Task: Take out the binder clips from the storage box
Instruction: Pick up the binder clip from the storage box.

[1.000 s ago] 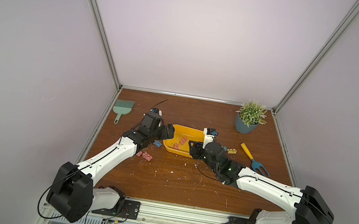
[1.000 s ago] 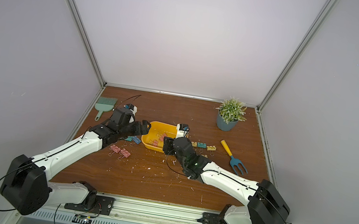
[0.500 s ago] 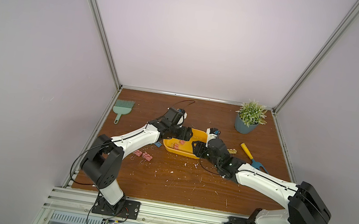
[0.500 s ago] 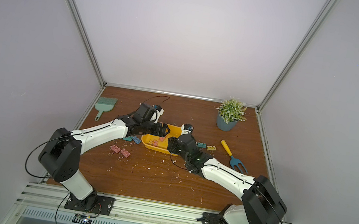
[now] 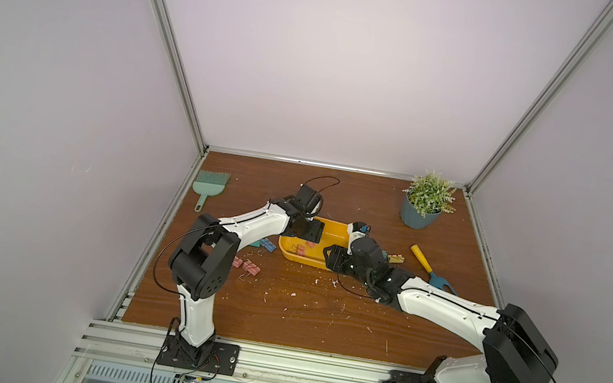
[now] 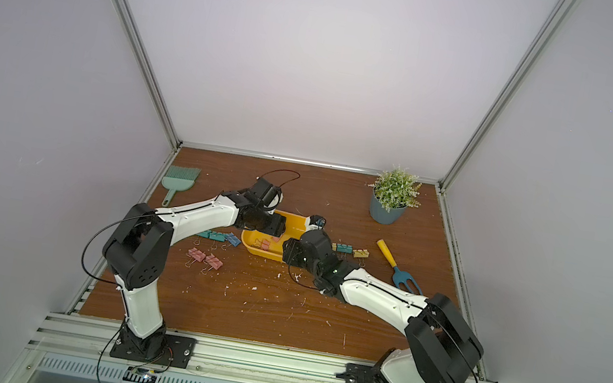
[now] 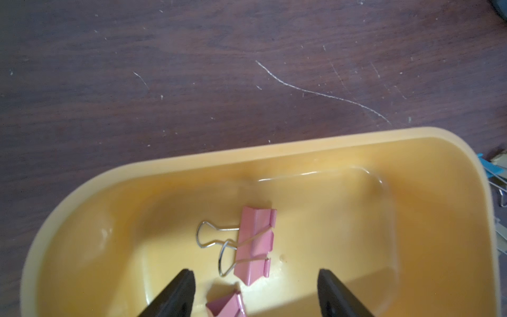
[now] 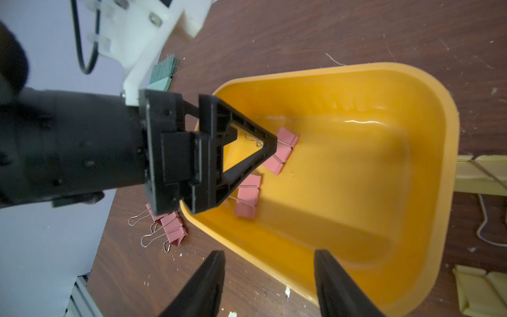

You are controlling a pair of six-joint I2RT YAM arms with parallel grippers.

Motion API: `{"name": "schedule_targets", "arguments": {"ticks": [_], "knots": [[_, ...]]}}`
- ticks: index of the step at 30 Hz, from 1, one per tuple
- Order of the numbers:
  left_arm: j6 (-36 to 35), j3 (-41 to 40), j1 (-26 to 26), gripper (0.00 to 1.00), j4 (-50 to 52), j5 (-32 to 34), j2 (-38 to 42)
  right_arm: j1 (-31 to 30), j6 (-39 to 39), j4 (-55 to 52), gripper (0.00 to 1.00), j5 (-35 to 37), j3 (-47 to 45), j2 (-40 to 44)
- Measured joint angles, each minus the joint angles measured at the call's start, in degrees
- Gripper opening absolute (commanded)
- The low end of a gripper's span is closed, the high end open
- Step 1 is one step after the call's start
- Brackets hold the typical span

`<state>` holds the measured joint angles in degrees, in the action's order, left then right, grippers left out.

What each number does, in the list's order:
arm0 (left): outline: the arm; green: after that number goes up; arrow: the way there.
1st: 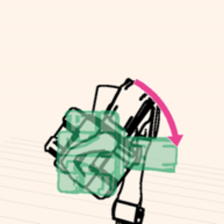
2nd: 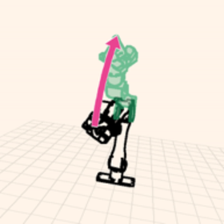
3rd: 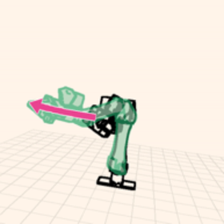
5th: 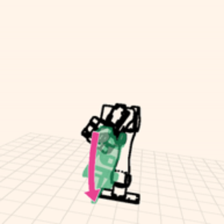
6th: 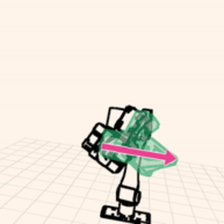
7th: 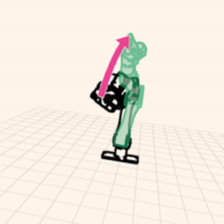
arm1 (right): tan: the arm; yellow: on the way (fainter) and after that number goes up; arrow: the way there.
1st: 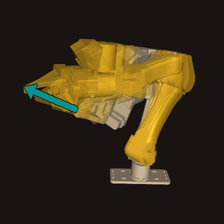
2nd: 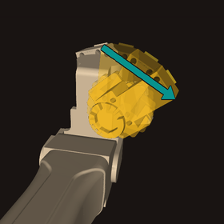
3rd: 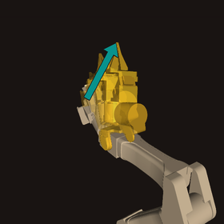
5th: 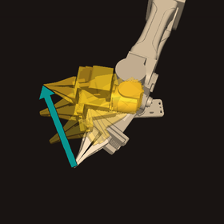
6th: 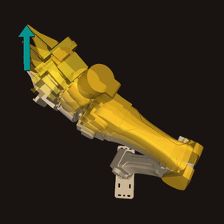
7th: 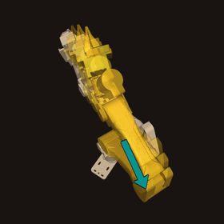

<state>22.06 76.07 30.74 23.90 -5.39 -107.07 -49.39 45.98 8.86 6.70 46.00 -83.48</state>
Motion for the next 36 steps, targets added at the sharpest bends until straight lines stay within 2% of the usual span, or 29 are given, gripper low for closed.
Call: {"name": "schedule_targets", "arguments": {"ticks": [8,14,16,18,21,28,36], "knots": [[-0.9,3.0,-0.7,0.43,0.8,-0.8,-4.3,0.0,0.4,-0.1,0.58,-1.1,0.6,-0.4],[-1.0,3.0,-1.2,0.36,0.9,-2.3,-4.4,0.0,0.6,-0.4,0.58,-1.1,0.6,-0.4],[-0.9,3.0,-1.2,0.25,0.9,-2.4,-4.4,0.0,0.6,-1.1,0.58,-1.1,0.7,-0.4],[-0.8,3.0,-1.3,0.19,1.0,-2.7,-4.4,0.0,0.6,-1.8,0.58,-1.1,1.1,-0.5],[-0.9,3.0,-1.3,0.17,0.9,-3.5,-4.4,0.0,0.6,-2.5,0.57,-1.1,1.6,-0.7],[-0.1,3.0,-1.3,0.01,0.0,-7.8,-3.1,0.0,0.6,-3.0,0.57,-1.1,1.7,-0.7],[3.7,-0.6,-1.3,0.00,-4.6,-14.4,3.0,0.0,0.6,-3.1,0.57,-0.4,1.7,0.3]]}}
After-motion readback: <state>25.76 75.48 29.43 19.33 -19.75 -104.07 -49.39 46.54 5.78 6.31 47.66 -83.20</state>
